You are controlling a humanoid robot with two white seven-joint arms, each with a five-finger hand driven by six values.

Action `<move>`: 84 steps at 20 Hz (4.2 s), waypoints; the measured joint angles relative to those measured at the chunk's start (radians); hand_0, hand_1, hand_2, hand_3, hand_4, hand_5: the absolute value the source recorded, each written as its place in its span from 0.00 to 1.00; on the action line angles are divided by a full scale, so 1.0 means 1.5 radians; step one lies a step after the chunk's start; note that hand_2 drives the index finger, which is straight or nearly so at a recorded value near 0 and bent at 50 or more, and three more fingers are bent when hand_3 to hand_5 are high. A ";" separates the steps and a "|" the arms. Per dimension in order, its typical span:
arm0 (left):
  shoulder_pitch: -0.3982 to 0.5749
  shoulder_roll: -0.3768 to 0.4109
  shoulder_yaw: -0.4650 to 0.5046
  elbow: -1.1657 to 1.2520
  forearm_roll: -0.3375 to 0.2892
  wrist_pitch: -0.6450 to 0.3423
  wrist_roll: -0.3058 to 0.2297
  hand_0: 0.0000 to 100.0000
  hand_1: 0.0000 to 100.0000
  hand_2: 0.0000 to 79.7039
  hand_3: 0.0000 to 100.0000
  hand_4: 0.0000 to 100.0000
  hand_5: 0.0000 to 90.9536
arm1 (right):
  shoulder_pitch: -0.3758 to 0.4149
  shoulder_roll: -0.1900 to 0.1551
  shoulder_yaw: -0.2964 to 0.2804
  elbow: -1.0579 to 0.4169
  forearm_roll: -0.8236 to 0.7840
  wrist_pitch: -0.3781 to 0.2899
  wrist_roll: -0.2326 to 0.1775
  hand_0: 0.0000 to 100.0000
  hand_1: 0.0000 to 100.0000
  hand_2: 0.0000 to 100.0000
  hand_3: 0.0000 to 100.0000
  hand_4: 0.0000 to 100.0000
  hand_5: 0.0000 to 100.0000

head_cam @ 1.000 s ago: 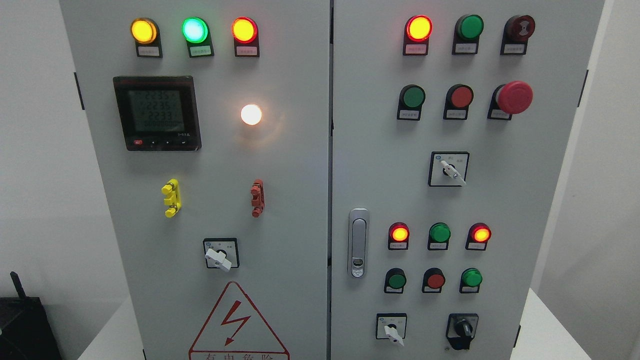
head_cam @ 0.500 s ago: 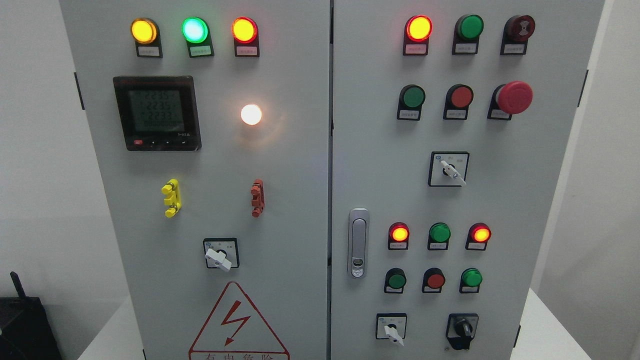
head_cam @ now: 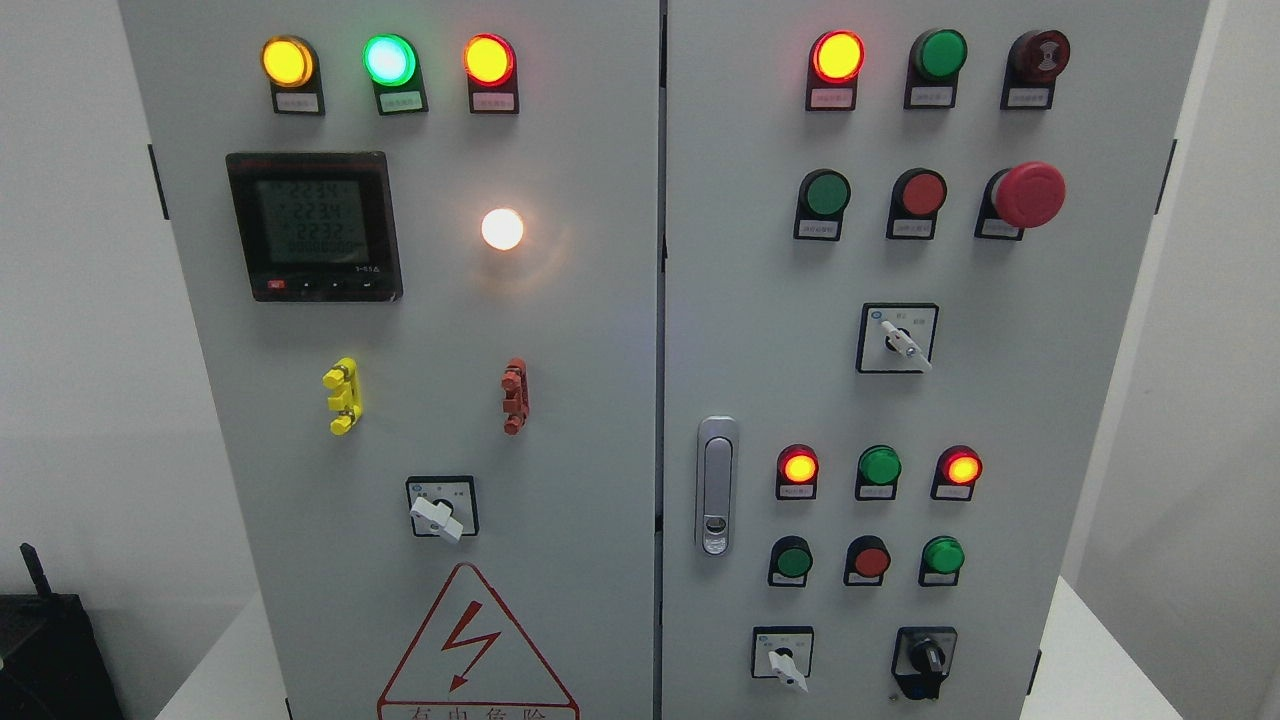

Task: Trip black knob to open circuit

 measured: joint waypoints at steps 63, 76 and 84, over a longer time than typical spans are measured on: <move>0.000 0.000 0.000 0.000 0.000 0.000 0.000 0.12 0.39 0.00 0.00 0.00 0.00 | -0.008 -0.057 -0.052 -0.985 0.001 -0.081 -0.070 0.00 0.00 0.00 0.69 0.61 0.45; 0.000 0.000 0.000 0.000 0.000 0.000 0.000 0.12 0.39 0.00 0.00 0.00 0.00 | -0.028 -0.058 -0.049 -1.021 0.013 -0.055 -0.143 0.00 0.00 0.03 1.00 0.93 0.93; 0.000 0.000 0.000 0.000 0.000 0.000 0.000 0.12 0.39 0.00 0.00 0.00 0.00 | -0.036 -0.059 -0.028 -1.033 0.027 -0.043 -0.146 0.00 0.00 0.04 1.00 0.98 0.96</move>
